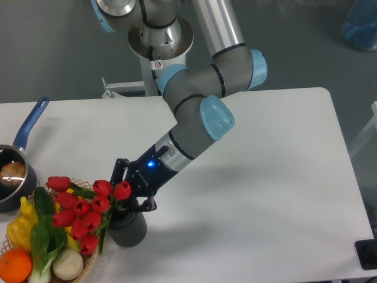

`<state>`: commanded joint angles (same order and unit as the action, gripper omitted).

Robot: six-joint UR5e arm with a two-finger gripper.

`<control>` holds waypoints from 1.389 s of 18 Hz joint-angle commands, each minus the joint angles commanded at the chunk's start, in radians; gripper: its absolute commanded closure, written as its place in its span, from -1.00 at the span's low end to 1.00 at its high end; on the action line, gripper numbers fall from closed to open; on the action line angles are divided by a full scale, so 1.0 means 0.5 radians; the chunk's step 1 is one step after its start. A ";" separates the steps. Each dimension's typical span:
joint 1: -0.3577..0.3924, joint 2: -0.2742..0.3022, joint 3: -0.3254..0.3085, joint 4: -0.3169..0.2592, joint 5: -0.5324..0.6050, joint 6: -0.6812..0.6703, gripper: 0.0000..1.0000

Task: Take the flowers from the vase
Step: 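Close the gripper on the tulip stems, then lift the gripped tulips up out of the black vase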

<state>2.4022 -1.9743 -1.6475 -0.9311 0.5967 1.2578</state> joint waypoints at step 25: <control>0.061 0.156 -0.028 -0.006 -0.218 -0.021 0.58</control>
<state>2.4329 -1.8961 -1.6613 -0.9342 0.4879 1.2471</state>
